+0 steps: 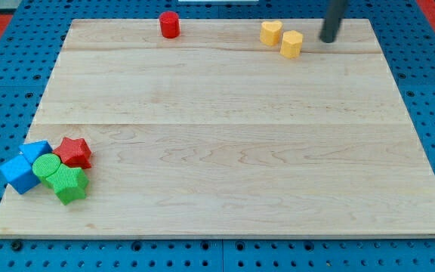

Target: Push the yellow hexagon into the red star

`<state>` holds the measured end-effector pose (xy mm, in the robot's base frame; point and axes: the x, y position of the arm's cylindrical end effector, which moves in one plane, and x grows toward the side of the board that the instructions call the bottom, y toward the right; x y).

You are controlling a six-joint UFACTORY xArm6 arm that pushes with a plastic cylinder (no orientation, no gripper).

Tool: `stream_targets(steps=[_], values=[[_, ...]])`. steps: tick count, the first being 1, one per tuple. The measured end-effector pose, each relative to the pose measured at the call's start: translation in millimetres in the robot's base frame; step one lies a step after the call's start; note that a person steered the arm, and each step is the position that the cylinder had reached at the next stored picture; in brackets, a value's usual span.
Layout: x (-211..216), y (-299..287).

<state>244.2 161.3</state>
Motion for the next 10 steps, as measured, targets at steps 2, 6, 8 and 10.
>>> stream_targets(steps=[2, 6, 8, 10], values=[[51, -93], [134, -207], [157, -158], [200, -134]])
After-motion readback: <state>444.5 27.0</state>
